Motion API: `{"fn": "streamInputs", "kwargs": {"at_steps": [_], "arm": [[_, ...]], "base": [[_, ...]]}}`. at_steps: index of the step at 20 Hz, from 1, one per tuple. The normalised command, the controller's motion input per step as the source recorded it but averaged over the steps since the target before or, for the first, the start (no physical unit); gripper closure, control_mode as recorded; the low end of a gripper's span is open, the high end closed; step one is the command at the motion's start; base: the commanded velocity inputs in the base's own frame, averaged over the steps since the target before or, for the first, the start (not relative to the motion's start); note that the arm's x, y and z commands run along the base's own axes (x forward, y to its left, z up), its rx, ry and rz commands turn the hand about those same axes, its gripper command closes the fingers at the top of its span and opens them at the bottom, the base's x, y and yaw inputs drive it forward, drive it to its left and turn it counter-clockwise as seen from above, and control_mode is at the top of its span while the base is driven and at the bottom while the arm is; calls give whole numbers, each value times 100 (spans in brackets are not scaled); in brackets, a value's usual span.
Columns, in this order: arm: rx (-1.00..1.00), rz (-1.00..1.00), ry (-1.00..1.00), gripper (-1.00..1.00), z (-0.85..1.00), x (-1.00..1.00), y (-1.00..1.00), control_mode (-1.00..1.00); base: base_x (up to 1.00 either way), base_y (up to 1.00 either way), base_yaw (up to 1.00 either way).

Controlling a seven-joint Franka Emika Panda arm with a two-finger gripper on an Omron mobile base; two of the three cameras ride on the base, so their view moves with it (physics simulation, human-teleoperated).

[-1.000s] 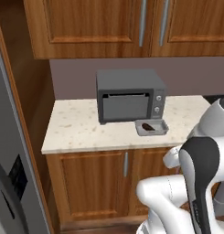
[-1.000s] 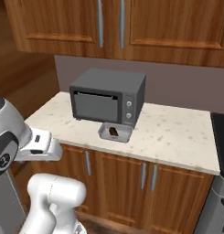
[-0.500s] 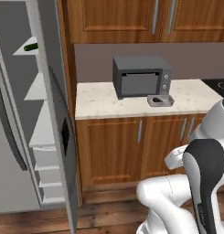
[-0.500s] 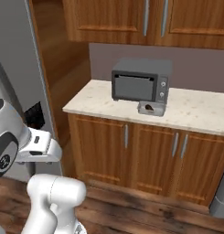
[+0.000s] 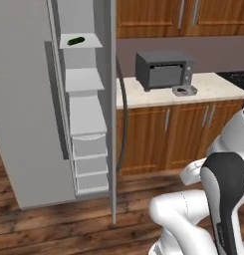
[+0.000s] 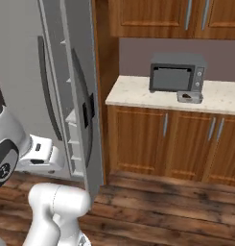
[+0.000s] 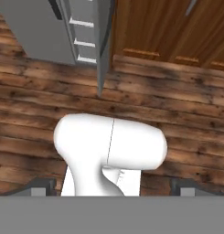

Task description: Take the sweet potato and cucumber out of the freezer and place them in the tupperware container on the counter. Then put the tupperware containing the vegetables back in the freezer.

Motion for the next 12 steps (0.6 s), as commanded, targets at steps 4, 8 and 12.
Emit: {"fn": "streamInputs", "kwargs": {"at_steps": [4, 8, 12], "arm": [[0, 0, 0, -100, 0, 0, 0, 100], [0, 0, 0, -100, 0, 0, 0, 100], [0, 0, 0, -100, 0, 0, 0, 100]], "base": [[10, 100, -18], [57, 100, -13], [74, 94, -6]]}}
